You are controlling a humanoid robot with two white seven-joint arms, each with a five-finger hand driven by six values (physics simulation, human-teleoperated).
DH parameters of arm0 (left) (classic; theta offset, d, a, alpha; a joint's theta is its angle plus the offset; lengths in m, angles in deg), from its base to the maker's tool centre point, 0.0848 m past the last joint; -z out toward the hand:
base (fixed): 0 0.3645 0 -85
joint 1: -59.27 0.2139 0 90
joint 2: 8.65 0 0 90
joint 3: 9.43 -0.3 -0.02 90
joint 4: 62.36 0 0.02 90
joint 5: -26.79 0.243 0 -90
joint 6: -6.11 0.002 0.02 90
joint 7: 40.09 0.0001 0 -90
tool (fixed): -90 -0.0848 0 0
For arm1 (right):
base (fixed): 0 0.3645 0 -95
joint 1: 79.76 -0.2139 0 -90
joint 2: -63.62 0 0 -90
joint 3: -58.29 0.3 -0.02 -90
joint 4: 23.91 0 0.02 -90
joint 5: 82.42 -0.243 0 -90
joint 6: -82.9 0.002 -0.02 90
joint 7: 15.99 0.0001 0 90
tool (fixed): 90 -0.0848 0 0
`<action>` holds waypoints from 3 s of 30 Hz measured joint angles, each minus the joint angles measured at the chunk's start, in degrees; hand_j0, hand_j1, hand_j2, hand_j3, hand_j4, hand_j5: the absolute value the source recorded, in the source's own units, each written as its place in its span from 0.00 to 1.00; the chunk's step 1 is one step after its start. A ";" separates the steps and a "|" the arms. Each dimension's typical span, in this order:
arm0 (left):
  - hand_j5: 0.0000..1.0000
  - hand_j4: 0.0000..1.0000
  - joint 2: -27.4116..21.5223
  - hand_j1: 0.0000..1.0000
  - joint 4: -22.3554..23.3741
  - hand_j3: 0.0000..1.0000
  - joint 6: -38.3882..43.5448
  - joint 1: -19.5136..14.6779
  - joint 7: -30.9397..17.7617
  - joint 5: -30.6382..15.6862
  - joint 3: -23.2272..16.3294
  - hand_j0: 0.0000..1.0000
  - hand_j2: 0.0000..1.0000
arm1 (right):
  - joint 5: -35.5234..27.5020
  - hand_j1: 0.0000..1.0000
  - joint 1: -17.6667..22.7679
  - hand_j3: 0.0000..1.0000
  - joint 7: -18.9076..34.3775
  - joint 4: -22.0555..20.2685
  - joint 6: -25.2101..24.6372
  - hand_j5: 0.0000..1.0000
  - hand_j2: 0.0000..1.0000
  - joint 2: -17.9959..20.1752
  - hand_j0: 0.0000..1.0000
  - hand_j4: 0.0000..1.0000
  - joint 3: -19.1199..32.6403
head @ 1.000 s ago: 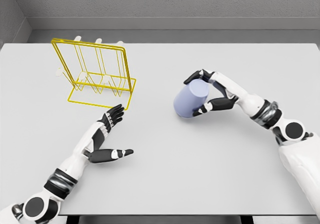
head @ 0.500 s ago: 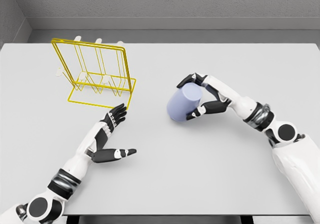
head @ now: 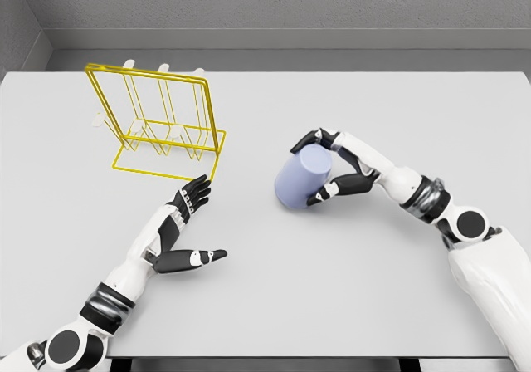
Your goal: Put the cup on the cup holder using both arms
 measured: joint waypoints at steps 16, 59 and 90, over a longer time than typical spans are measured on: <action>1.00 1.00 2.39 1.00 0.06 1.00 0.11 -0.53 0.36 0.16 0.21 1.00 1.00 | 0.67 0.42 -0.62 0.42 0.00 0.23 -0.01 0.42 0.42 1.65 0.42 0.42 -0.03; 1.00 1.00 2.96 1.00 0.23 1.00 1.74 0.00 0.38 0.34 0.44 1.00 1.00 | 1.45 0.90 -0.44 0.90 -0.01 2.15 0.01 0.90 0.90 1.36 0.90 0.90 -0.72; 1.00 1.00 9.60 1.00 1.11 1.00 6.46 -0.79 0.29 5.41 2.95 1.00 1.00 | 0.77 1.00 0.61 1.00 -0.01 4.46 0.02 1.00 1.00 4.74 1.00 1.00 3.99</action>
